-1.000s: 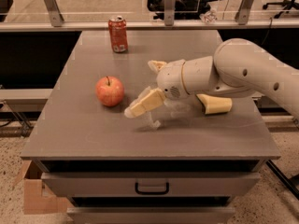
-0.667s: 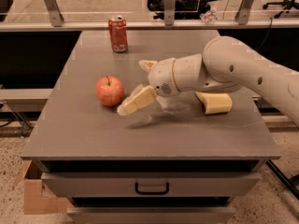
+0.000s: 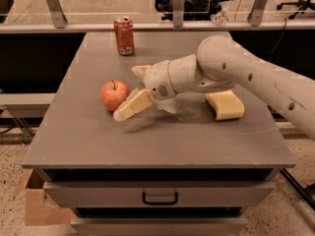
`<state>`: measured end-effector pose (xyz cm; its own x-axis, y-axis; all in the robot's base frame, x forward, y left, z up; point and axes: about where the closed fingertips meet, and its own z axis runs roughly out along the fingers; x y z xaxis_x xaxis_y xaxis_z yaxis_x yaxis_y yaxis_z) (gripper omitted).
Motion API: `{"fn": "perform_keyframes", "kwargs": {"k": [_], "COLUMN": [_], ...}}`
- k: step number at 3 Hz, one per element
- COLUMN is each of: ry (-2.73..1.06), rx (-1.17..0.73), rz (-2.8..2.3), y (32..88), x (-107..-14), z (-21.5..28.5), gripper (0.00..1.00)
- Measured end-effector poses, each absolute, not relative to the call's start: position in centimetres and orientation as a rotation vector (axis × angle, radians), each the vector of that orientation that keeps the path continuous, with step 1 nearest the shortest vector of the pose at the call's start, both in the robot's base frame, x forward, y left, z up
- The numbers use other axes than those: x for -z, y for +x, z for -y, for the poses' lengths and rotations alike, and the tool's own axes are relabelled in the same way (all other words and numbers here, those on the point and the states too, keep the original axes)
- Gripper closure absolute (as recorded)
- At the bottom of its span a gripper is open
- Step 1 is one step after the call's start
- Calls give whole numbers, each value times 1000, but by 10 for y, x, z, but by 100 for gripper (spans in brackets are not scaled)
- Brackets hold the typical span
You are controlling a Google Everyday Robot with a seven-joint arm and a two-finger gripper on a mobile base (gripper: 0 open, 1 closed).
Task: Pick apple
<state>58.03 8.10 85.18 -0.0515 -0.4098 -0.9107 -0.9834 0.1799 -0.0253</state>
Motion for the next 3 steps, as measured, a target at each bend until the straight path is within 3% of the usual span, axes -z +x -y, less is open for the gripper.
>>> {"fn": "perform_keyframes", "kwargs": {"k": [1, 2, 3], "ry": [-1397, -1457, -1481], "rx": [-906, -939, -947], "rz": [-1570, -1508, -1484], "y": [578, 571, 567], "x": [-851, -854, -855], "z": [-91, -96, -97], "gripper": [16, 47, 70]}}
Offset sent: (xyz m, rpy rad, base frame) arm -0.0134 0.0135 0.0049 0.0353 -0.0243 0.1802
